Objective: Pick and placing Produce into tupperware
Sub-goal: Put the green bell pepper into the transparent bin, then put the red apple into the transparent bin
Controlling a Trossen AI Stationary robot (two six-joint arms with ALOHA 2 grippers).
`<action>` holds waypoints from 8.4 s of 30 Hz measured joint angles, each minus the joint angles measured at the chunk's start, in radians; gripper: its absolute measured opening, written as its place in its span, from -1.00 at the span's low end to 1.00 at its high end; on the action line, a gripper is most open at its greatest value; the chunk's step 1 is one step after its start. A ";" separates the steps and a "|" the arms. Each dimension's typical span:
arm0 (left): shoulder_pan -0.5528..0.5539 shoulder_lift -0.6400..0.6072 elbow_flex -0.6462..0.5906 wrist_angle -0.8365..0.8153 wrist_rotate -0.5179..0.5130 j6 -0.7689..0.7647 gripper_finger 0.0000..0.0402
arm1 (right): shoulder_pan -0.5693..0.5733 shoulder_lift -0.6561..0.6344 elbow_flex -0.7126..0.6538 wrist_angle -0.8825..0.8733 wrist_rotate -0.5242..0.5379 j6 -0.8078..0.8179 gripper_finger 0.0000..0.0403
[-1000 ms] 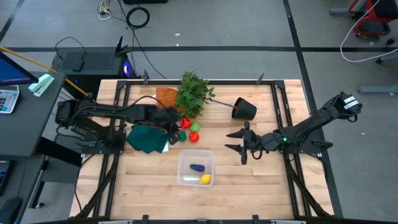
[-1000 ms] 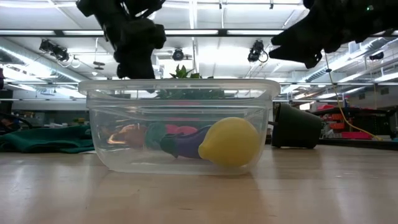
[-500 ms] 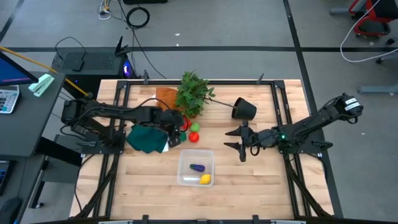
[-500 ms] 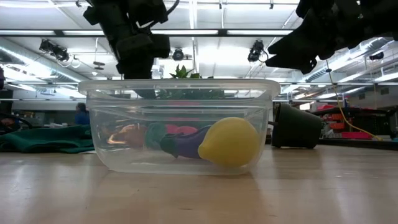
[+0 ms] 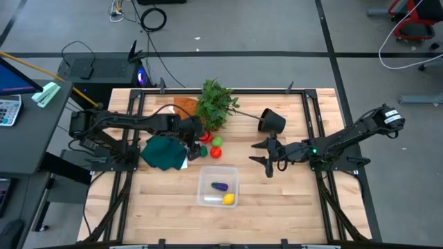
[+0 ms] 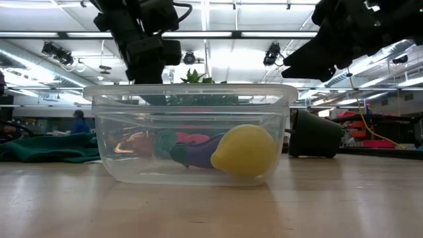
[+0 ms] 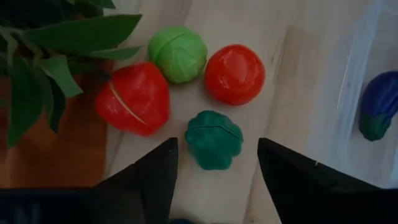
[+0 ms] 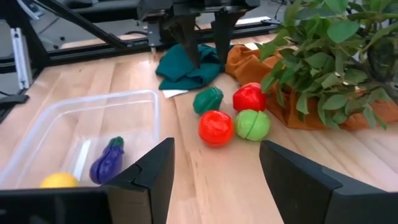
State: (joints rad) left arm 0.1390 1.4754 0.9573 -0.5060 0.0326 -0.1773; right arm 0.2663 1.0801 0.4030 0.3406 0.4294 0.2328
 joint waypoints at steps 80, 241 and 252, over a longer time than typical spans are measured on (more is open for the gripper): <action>0.014 0.241 0.001 0.139 0.128 -0.125 0.06 | -0.005 0.000 0.000 0.004 0.005 -0.002 -0.03; -0.198 0.216 0.394 -0.345 -0.219 -0.065 0.03 | 0.141 0.000 0.000 0.011 -0.094 0.060 -0.03; -0.106 0.217 0.387 -0.355 -0.342 -0.163 -0.01 | 0.142 0.000 0.000 0.011 -0.093 0.060 -0.03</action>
State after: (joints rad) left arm 0.0331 1.6924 1.3438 -0.8613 -0.3096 -0.3402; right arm 0.4080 1.0801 0.4029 0.3511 0.3363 0.2932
